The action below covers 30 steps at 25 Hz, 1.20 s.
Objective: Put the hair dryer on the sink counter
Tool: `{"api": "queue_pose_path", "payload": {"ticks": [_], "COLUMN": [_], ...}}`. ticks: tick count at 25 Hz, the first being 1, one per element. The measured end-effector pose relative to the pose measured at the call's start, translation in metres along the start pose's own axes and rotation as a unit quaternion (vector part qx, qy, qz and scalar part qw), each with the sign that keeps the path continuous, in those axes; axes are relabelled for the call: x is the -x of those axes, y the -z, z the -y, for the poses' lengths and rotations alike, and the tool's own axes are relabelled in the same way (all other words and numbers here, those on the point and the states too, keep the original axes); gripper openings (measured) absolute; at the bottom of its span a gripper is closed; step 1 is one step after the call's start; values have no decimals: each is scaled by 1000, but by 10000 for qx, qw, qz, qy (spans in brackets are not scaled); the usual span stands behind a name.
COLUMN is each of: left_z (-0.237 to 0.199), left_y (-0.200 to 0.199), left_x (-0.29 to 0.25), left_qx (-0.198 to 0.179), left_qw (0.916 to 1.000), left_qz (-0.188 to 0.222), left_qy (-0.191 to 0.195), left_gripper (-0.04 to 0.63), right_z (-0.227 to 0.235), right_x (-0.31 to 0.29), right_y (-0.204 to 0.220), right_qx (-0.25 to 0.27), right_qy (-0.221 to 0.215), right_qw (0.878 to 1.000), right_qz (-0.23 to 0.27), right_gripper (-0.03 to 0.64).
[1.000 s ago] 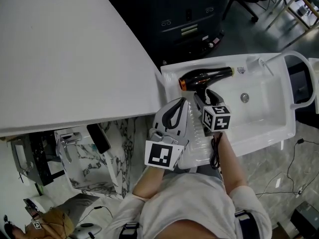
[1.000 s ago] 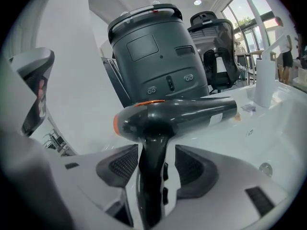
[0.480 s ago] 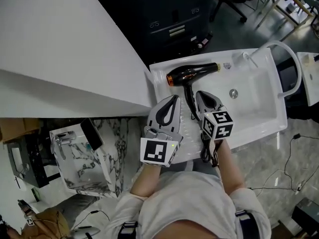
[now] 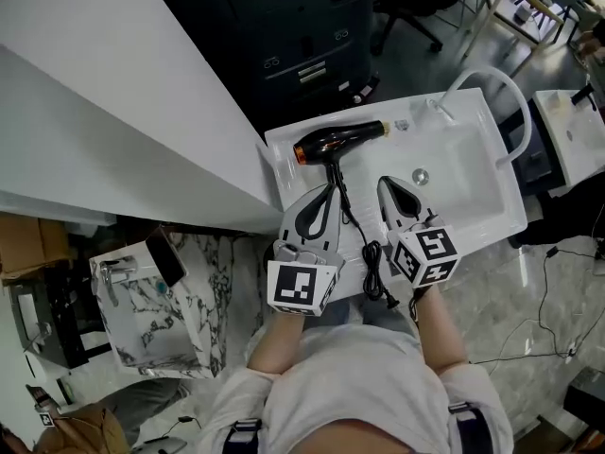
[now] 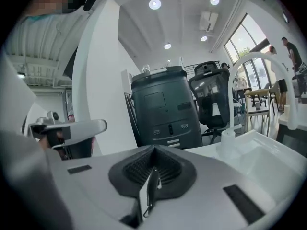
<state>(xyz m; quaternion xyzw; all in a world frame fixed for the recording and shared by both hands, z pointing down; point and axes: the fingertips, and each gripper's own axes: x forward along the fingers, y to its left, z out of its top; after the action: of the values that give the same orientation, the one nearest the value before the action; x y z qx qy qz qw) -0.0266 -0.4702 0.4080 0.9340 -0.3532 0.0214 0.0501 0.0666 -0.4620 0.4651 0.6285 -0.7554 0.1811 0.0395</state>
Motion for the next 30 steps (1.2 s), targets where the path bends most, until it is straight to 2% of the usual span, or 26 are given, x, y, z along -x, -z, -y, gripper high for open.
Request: {"api": "queue_pose_path", "payload": {"ticks": [15,30], "left_z": [64,94], "left_y": [-28,-45], "left_x": [7,19], "left_qx": [-208,-366], "left_qw": [9987,9974], "left_qz": [209,326], "left_qy": [419,520], "left_gripper": [12,12], "right_z": [3,-10], "right_x": [98,138], "right_y": [-56,-74], "right_qx": [267,523], "right_qy": [207,132], "right_qw": [9957,9908], "right_qz": [864,1238], "right_gripper": [9,9]}}
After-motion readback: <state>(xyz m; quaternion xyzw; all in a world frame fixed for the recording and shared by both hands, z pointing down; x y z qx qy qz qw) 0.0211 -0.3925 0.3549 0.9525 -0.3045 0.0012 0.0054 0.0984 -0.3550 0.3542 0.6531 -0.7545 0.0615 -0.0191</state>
